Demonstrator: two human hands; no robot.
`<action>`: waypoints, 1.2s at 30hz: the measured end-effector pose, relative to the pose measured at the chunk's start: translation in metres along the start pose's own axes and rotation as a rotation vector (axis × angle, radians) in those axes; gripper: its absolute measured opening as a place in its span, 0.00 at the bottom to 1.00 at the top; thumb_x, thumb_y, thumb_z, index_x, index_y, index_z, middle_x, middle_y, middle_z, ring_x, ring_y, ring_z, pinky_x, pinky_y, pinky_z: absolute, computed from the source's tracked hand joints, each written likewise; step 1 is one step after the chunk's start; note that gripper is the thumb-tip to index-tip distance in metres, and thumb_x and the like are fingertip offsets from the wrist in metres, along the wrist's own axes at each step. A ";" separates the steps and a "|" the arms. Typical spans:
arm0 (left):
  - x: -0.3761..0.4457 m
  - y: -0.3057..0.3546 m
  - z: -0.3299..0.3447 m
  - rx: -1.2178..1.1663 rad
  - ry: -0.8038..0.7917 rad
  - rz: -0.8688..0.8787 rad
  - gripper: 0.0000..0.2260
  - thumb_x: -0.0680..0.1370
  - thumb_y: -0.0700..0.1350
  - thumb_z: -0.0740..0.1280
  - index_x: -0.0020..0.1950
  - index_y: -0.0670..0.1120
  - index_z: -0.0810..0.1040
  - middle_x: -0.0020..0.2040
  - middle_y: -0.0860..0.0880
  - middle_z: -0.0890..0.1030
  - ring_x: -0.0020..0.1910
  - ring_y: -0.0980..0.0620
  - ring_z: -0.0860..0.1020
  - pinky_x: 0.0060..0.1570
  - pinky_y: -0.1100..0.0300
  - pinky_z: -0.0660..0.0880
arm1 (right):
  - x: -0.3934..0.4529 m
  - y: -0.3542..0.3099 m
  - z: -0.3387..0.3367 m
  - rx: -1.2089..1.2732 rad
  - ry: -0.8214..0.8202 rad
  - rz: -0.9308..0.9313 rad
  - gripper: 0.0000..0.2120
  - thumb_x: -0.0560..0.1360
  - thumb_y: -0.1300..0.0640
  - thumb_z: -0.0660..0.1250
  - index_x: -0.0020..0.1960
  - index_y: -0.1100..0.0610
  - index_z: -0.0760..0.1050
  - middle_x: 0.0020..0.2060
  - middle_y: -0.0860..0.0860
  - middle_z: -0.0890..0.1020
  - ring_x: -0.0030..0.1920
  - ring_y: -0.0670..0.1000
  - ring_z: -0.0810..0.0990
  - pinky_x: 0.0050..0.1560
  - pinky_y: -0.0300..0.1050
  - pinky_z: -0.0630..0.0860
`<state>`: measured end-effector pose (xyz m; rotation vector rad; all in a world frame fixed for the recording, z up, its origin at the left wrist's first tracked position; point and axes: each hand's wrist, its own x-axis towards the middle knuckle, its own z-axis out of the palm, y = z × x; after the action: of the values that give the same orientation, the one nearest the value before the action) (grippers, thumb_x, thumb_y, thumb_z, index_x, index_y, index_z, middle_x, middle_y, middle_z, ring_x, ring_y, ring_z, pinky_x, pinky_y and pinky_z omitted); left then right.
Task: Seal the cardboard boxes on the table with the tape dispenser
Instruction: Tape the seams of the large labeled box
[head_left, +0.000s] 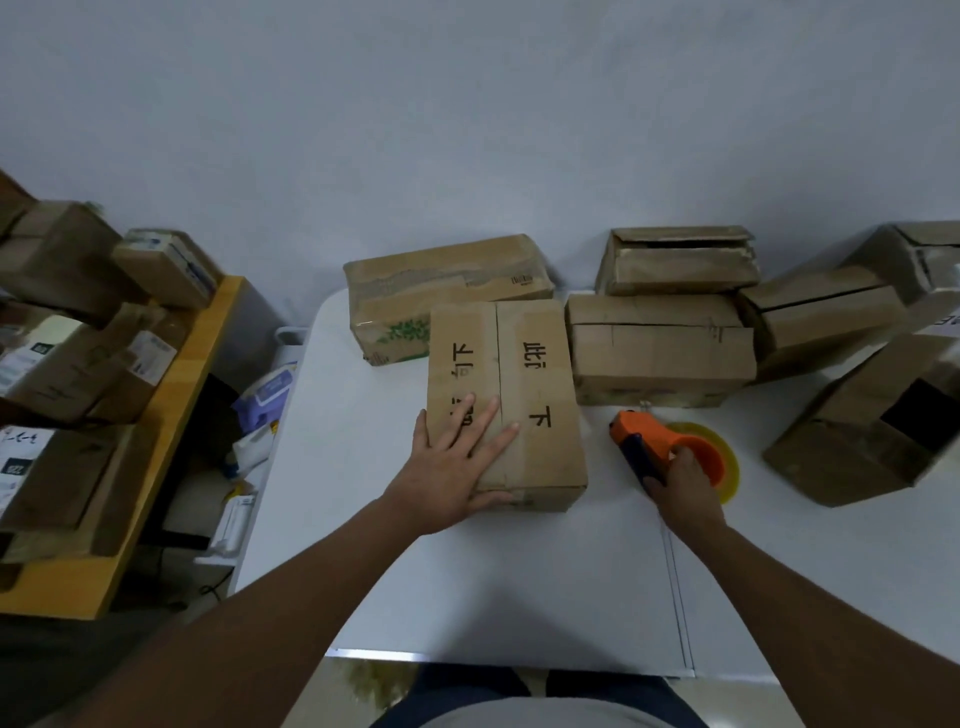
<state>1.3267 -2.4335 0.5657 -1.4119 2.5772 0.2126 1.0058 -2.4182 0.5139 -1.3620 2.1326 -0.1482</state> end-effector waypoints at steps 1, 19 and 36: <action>0.000 0.000 -0.001 -0.001 -0.008 -0.001 0.37 0.75 0.74 0.42 0.78 0.59 0.32 0.81 0.51 0.37 0.79 0.46 0.35 0.71 0.30 0.46 | 0.003 0.002 0.000 -0.020 -0.019 0.010 0.16 0.78 0.58 0.65 0.62 0.63 0.66 0.55 0.60 0.75 0.53 0.60 0.76 0.50 0.53 0.74; 0.016 0.013 -0.023 -0.162 -0.032 -0.083 0.37 0.74 0.74 0.43 0.80 0.59 0.48 0.81 0.54 0.44 0.80 0.47 0.41 0.73 0.34 0.43 | -0.066 -0.044 -0.097 0.664 0.085 -0.098 0.17 0.79 0.42 0.60 0.55 0.56 0.75 0.46 0.54 0.82 0.47 0.55 0.81 0.50 0.57 0.78; 0.019 0.051 -0.091 -2.013 -0.182 -0.651 0.06 0.77 0.44 0.71 0.52 0.44 0.81 0.46 0.45 0.85 0.46 0.51 0.82 0.45 0.60 0.79 | -0.105 -0.077 -0.100 0.389 -0.073 -0.332 0.13 0.75 0.40 0.64 0.50 0.49 0.71 0.49 0.46 0.82 0.47 0.46 0.82 0.46 0.42 0.81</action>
<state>1.2641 -2.4419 0.6510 -2.0591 0.8745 2.9140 1.0441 -2.3859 0.6700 -1.4425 1.6910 -0.6026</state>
